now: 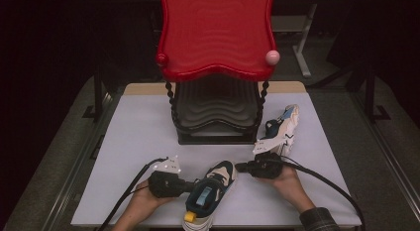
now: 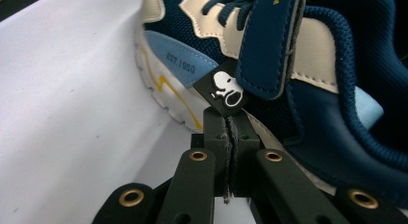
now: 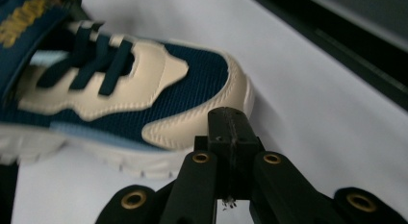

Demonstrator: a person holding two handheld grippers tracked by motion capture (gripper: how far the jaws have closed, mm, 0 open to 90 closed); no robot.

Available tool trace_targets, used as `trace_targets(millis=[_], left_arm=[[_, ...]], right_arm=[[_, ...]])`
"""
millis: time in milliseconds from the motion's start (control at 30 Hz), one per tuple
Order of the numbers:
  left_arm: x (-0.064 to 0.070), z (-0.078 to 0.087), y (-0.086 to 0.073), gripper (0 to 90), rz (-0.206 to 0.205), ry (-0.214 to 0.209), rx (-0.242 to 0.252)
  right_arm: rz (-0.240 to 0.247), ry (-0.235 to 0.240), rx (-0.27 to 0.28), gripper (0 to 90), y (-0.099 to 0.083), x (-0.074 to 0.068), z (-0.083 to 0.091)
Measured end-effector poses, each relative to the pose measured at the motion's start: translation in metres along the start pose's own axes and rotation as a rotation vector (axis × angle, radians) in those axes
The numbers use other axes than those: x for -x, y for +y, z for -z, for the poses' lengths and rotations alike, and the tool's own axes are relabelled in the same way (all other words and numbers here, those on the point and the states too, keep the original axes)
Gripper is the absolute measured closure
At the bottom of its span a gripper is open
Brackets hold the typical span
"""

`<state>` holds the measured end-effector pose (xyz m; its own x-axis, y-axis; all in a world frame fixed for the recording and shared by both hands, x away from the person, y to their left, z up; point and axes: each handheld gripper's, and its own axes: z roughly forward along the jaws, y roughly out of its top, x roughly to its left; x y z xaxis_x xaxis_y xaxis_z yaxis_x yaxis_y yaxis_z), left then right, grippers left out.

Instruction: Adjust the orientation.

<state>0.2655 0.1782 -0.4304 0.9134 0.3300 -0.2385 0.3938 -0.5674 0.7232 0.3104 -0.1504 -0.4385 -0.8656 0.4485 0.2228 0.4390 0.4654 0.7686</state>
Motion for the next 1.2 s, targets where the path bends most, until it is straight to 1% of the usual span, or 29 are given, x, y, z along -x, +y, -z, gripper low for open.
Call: trace_targets(millis=[67,167,200,233,267,300,333,400,433,467,533,567,600,633,667,700,733,800,833,867,967,1000,1067,1100,1133,1167,1200], left_arm=[[0.001,0.0,0.0,87.0,-0.003,0.003,-0.003],[0.002,0.003,-0.001,85.5,0.003,-0.001,0.003],[0.003,0.004,-0.002,85.5,0.005,0.0,0.003],[0.004,0.004,-0.003,85.6,0.004,-0.002,0.001],[0.004,0.004,-0.004,85.6,0.005,-0.001,0.0],[0.005,0.004,-0.006,85.6,0.009,0.0,0.004],[0.005,0.004,-0.006,85.6,0.009,0.0,0.004],[0.005,0.004,-0.006,85.6,0.013,-0.001,0.005],[0.005,0.004,-0.006,85.7,0.013,-0.001,0.005],[0.006,0.003,-0.006,85.7,0.012,0.0,0.007],[0.006,0.001,-0.005,87.0,0.017,0.008,0.009],[0.006,0.0,-0.004,87.7,0.013,0.019,0.0],[0.006,-0.001,-0.003,89.0,0.009,0.029,-0.006],[0.005,-0.002,-0.002,89.0,0.01,0.033,-0.006],[0.004,-0.005,0.0,89.2,0.01,0.042,-0.01],[0.004,-0.005,0.0,89.1,0.01,0.042,-0.01],[0.003,-0.006,0.001,89.1,0.015,0.045,-0.009],[0.003,-0.01,0.003,89.1,0.017,0.046,-0.007],[0.003,-0.011,0.004,89.1,0.013,0.051,-0.01],[0.002,-0.013,0.005,89.1,0.01,0.054,-0.008],[-0.001,-0.016,0.01,89.1,0.005,0.072,-0.01],[-0.002,-0.017,0.011,89.1,0.008,0.079,-0.007],[-0.007,-0.018,0.014,89.1,0.01,0.089,-0.004],[-0.01,-0.019,0.015,89.1,0.014,0.099,-0.001],[-0.013,-0.019,0.016,89.1,0.018,0.108,0.005],[-0.016,-0.02,0.017,89.2,0.021,0.115,0.008],[-0.019,-0.02,0.018,89.2,0.032,0.123,0.017]], right_arm=[[-0.011,0.0,0.005,89.7,0.003,0.003,-0.001],[-0.011,0.004,0.006,89.7,0.003,0.001,0.002],[-0.012,0.008,-0.001,89.6,0.002,-0.001,0.004],[-0.007,0.018,-0.013,89.7,-0.002,-0.007,0.007],[-0.007,0.018,-0.013,89.7,-0.002,-0.007,0.007],[0.005,0.034,-0.035,89.7,-0.006,-0.016,0.006],[0.005,0.034,-0.035,89.7,-0.006,-0.016,0.006],[0.023,0.059,-0.058,89.7,-0.011,-0.026,0.002],[0.032,0.04,-0.057,89.7,-0.013,-0.031,0.001],[0.032,0.04,-0.057,89.7,-0.013,-0.031,0.001],[0.016,0.054,-0.057,89.7,-0.012,-0.03,0.001],[0.014,0.056,-0.052,89.7,-0.012,-0.029,-0.001],[0.014,0.05,-0.038,89.7,-0.01,-0.028,-0.004],[0.014,0.05,-0.038,89.7,-0.01,-0.028,-0.004],[0.005,0.044,-0.025,89.7,-0.008,-0.025,-0.008],[0.005,0.044,-0.025,89.7,-0.008,-0.025,-0.008],[-0.006,0.032,-0.014,89.8,-0.006,-0.021,-0.011],[-0.012,0.026,-0.008,89.7,-0.005,-0.019,-0.012],[-0.026,0.012,0.004,89.7,-0.004,-0.015,-0.013],[-0.026,0.012,0.004,89.7,-0.004,-0.015,-0.013],[-0.043,-0.02,0.012,89.8,0.0,-0.01,-0.016],[-0.038,-0.05,0.017,89.7,0.004,-0.007,-0.019],[-0.037,-0.058,0.022,89.8,0.005,-0.005,-0.021],[-0.049,-0.077,0.037,89.8,0.008,0.001,-0.025],[-0.049,-0.077,0.037,89.8,0.008,0.001,-0.025],[-0.051,-0.083,0.042,89.8,0.01,0.004,-0.026],[-0.053,-0.107,0.051,89.8,0.013,0.009,-0.029]])
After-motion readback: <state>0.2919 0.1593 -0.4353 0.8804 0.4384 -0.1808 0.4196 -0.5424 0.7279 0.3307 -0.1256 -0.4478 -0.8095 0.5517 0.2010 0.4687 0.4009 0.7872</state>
